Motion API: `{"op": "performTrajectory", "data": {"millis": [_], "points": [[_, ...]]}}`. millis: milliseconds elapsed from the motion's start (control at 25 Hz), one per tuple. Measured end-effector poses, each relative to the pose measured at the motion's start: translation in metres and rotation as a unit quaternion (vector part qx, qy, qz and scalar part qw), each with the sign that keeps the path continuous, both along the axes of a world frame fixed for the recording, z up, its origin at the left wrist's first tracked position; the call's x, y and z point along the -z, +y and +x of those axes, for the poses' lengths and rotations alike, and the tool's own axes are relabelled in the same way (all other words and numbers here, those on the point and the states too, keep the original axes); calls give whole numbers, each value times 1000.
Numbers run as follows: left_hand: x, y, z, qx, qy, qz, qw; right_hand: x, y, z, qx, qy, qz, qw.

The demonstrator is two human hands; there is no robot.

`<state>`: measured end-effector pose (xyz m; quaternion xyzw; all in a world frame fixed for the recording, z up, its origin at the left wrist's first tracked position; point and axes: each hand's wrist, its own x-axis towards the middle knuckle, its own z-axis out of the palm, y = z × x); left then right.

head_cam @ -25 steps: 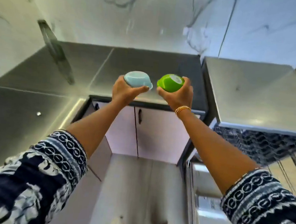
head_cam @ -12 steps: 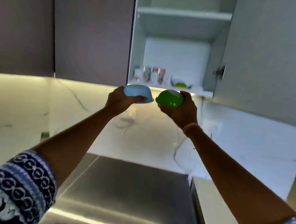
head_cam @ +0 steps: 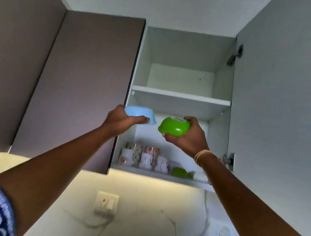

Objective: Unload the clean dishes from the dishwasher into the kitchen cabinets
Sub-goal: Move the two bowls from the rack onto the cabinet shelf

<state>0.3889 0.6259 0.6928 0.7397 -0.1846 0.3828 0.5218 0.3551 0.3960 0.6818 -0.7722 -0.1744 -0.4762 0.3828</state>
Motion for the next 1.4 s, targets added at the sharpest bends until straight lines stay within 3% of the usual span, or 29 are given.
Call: {"op": "performTrajectory", "data": {"millis": [280, 560, 640, 880, 1400], "points": [[-84, 17, 54, 7, -91, 24, 996, -85, 7, 49, 50, -108, -55, 991], [-148, 4, 90, -24, -151, 7, 988, -163, 2, 87, 99, -150, -67, 981], [-165, -6, 101, -28, -139, 4, 990, -187, -2, 99, 121, -126, -57, 983], [-207, -29, 129, -67, -48, 58, 995, -232, -15, 137, 153, 86, -56, 983], [-214, -52, 147, -98, 5, 259, 961, -256, -26, 169, 186, 215, -180, 942]]}}
